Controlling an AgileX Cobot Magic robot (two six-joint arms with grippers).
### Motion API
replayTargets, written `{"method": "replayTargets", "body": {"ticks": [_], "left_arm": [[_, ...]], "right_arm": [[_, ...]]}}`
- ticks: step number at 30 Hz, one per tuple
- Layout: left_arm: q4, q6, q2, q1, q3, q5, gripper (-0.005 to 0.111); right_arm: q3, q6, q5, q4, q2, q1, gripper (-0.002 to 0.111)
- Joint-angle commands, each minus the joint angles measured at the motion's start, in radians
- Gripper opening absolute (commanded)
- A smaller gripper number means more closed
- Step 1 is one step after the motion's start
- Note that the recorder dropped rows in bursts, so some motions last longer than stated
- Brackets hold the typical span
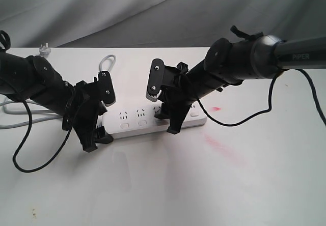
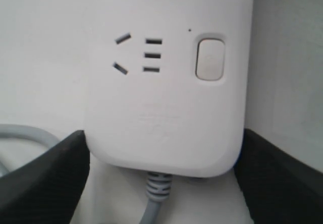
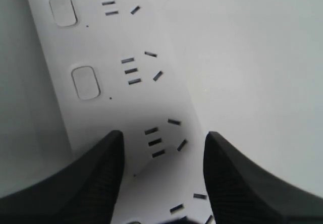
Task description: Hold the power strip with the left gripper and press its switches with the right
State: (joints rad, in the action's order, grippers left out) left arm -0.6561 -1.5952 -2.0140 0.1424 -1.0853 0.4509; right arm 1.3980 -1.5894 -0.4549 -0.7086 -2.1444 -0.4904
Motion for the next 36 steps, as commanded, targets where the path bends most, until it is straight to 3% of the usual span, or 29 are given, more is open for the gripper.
{"method": "replayTargets", "body": {"ticks": [1, 36], "left_arm": [[0.011, -0.005, -0.001, -0.002, -0.002, -0.018, 0.065], [0.011, -0.003, -0.001, -0.002, -0.002, -0.018, 0.065]], "right_arm": [[-0.005, 0.001, -0.031, 0.002, -0.031, 0.0, 0.047], [-0.069, -0.029, 0.001, 0.066, -0.057, 0.022, 0.047]]}}
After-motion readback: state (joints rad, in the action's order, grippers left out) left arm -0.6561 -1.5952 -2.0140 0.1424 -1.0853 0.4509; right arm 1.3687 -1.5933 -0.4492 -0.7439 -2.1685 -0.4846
